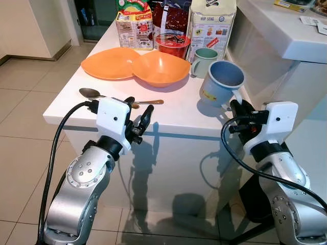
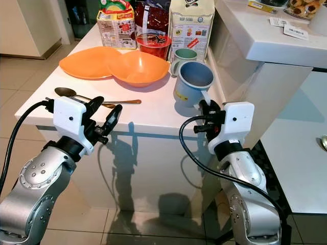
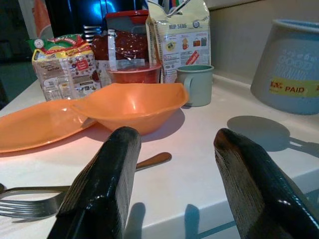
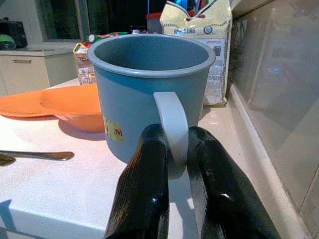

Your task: Setting the table

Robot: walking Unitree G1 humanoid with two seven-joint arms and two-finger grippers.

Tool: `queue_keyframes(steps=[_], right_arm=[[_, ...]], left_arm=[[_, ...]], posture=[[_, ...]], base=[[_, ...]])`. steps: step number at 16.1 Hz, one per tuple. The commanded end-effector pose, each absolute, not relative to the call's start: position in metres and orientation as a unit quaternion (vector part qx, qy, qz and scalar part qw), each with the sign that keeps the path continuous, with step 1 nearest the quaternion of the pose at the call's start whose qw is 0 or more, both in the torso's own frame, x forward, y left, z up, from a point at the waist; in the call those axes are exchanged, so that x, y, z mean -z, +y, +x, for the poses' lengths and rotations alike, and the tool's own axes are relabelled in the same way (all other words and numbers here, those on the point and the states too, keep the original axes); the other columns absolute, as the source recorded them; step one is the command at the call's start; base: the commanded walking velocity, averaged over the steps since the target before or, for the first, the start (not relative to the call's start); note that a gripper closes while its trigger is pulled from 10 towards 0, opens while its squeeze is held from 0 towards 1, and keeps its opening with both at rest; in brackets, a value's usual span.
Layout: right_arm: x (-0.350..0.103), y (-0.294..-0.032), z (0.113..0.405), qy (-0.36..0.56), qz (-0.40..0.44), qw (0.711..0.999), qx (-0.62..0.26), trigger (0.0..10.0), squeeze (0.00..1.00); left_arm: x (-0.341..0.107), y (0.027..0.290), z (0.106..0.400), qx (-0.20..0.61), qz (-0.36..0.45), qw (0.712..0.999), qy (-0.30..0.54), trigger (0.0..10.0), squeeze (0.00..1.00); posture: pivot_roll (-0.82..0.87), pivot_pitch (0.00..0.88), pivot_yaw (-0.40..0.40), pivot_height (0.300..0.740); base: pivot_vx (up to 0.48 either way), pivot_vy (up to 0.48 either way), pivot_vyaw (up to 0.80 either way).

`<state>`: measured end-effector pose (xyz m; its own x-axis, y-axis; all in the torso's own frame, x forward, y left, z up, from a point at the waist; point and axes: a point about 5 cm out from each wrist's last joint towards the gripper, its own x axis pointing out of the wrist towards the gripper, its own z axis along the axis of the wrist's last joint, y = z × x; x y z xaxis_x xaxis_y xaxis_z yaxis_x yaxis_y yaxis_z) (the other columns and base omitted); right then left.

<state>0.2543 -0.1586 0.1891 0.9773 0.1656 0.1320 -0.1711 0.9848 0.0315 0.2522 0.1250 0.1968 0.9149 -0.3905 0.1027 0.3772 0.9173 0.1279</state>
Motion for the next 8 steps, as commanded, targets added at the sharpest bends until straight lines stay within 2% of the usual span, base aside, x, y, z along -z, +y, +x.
queue_keyframes(steps=[1,8], right_arm=[[-0.1933,-0.1624,0.2525,-0.069,0.018,0.994,-0.077,10.0,0.00],[-0.1929,-0.1619,0.2528,-0.068,0.020,0.995,-0.076,10.0,0.00]], left_arm=[[-0.1947,0.1231,0.2526,0.198,0.054,0.977,-0.061,10.0,0.00],[-0.1960,0.1232,0.2534,0.199,0.054,0.976,-0.063,10.0,0.00]], posture=[[0.06,0.000,-0.034,0.740],[0.06,0.000,-0.033,0.740]], base=[[0.000,0.000,0.00],[-0.321,0.000,0.00]])
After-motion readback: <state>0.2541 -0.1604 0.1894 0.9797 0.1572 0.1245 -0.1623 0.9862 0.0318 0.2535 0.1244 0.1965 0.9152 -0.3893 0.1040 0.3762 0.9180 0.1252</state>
